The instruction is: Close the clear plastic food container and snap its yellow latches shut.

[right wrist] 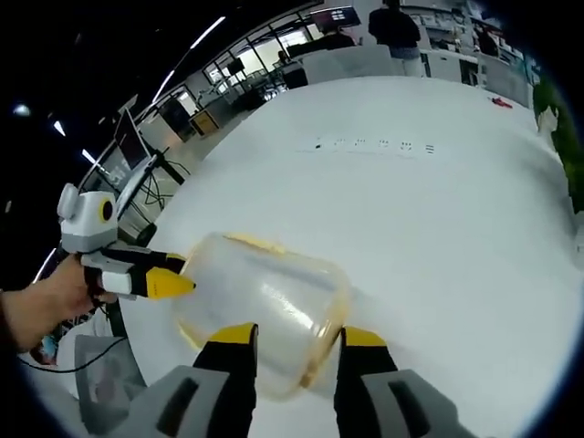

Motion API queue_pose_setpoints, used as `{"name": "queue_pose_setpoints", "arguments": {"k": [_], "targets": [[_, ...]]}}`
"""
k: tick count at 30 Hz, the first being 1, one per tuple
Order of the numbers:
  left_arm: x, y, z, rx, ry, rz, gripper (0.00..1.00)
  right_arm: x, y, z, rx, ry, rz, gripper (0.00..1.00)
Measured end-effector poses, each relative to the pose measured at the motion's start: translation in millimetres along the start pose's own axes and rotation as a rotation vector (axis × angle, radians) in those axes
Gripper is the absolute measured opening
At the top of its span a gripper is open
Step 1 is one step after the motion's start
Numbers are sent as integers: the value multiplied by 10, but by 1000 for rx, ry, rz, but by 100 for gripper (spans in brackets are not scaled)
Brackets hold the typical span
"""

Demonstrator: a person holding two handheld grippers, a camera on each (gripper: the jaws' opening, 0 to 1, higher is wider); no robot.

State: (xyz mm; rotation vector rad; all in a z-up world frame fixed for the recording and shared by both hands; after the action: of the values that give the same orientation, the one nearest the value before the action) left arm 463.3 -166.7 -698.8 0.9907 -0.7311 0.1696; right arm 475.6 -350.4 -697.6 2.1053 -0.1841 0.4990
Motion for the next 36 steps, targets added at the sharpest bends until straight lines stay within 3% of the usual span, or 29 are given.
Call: {"name": "queue_pose_setpoints", "arguments": {"k": [7,12,15,36], "targets": [[50,-16,-26,15,-98,-13,35,10,33,4,-24,63,-1,30],[71,-3,-11,60,-135,-29,37,24,31,0,-42,91,-18,30],[98,-3,-6,92,-208,-36,38,23,35,2,-46,91,-23,31],[71,-42,-12,80,-121,-26,42,19,30,12,-30,73,-21,31]]}}
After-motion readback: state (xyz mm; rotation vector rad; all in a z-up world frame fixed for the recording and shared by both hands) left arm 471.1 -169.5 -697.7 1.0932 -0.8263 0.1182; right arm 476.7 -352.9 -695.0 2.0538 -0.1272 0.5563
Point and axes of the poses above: the point that each gripper's makers call its tool centre point, and the gripper's own axes: y roughly backward along the fingers, z roughly to its right, x roughly out of its top, the point moved 5 cm from there along y, roughly backward along the fingers, and after that the axes turned 12 degrees about -y, right-handed, at the moved point
